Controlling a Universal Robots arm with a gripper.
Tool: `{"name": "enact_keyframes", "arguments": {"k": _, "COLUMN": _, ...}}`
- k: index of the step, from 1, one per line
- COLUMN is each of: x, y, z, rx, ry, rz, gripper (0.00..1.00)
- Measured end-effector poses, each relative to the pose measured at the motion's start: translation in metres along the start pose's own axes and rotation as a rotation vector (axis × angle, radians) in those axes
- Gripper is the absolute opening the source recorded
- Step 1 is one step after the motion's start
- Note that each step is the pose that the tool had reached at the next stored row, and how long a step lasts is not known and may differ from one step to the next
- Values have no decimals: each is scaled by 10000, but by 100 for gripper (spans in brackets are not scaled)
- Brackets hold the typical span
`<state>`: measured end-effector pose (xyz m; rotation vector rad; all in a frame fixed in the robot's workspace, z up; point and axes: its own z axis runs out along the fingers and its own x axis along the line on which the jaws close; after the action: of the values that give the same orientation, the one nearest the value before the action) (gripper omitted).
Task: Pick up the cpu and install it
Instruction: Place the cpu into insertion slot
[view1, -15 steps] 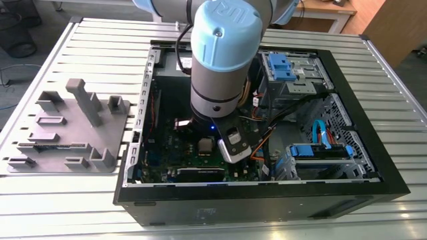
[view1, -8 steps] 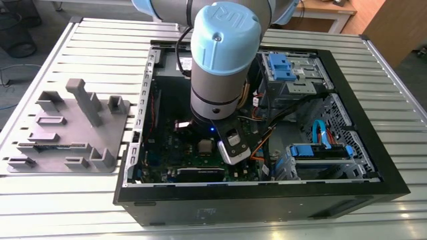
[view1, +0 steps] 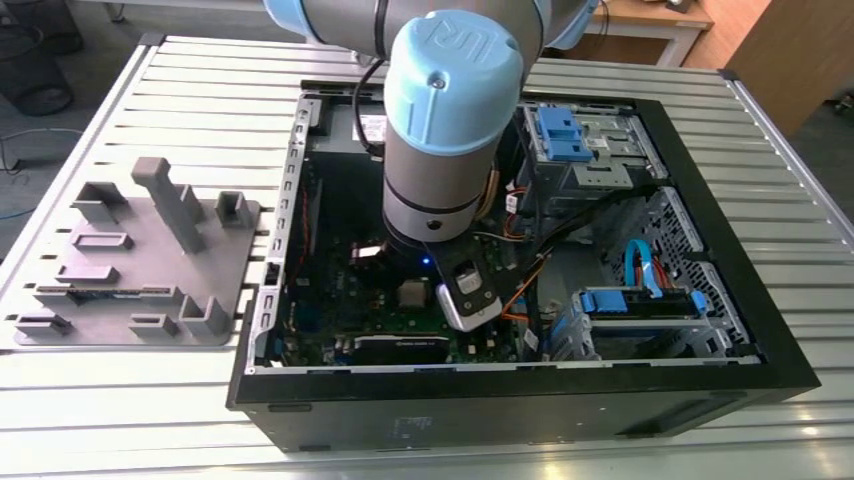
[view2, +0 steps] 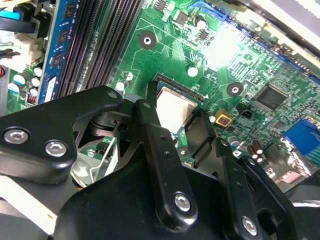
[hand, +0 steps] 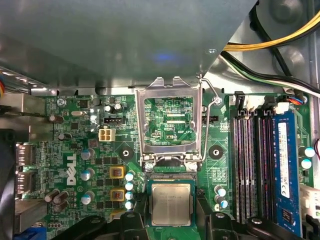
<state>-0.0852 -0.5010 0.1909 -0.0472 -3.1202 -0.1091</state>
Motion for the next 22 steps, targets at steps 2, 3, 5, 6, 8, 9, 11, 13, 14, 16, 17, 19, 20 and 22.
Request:
{"name": "enact_keyframes", "arguments": {"k": 2, "x": -1, "y": 0, "z": 1, "rx": 0, "ry": 0, "rz": 1, "gripper": 47}}
{"name": "enact_keyframes", "arguments": {"k": 3, "x": -2, "y": 0, "z": 1, "rx": 1, "ry": -1, "rz": 1, "gripper": 47}}
{"name": "enact_keyframes", "arguments": {"k": 5, "x": -2, "y": 0, "z": 2, "rx": 2, "ry": 1, "rz": -27, "gripper": 47}}
{"name": "enact_keyframes", "arguments": {"k": 6, "x": -2, "y": 0, "z": 2, "rx": 2, "ry": 6, "rz": -101, "gripper": 47}}
{"name": "enact_keyframes", "arguments": {"k": 8, "x": -2, "y": 0, "z": 5, "rx": 5, "ry": 16, "rz": -241, "gripper": 47}}
{"name": "enact_keyframes", "arguments": {"k": 9, "x": -2, "y": 0, "z": 7, "rx": 5, "ry": 20, "rz": -299, "gripper": 47}}
{"name": "enact_keyframes", "arguments": {"k": 11, "x": -2, "y": -1, "z": 10, "rx": 7, "ry": 22, "rz": -320, "gripper": 47}}
{"name": "enact_keyframes", "arguments": {"k": 13, "x": -2, "y": -2, "z": 19, "rx": 9, "ry": 23, "rz": -321, "gripper": 47}}
{"name": "enact_keyframes", "arguments": {"k": 14, "x": -2, "y": -2, "z": 22, "rx": 11, "ry": 24, "rz": -321, "gripper": 47}}
{"name": "enact_keyframes", "arguments": {"k": 16, "x": -2, "y": -2, "z": 24, "rx": 12, "ry": 24, "rz": -321, "gripper": 47}}
{"name": "enact_keyframes", "arguments": {"k": 17, "x": -2, "y": -2, "z": 25, "rx": 10, "ry": 23, "rz": -321, "gripper": 47}}
{"name": "enact_keyframes", "arguments": {"k": 19, "x": -2, "y": -2, "z": 27, "rx": 8, "ry": 22, "rz": -321, "gripper": 47}}
{"name": "enact_keyframes", "arguments": {"k": 20, "x": -2, "y": -2, "z": 27, "rx": 8, "ry": 22, "rz": -321, "gripper": 47}}
{"name": "enact_keyframes", "arguments": {"k": 22, "x": -3, "y": -2, "z": 29, "rx": 4, "ry": 21, "rz": -321, "gripper": 48}}
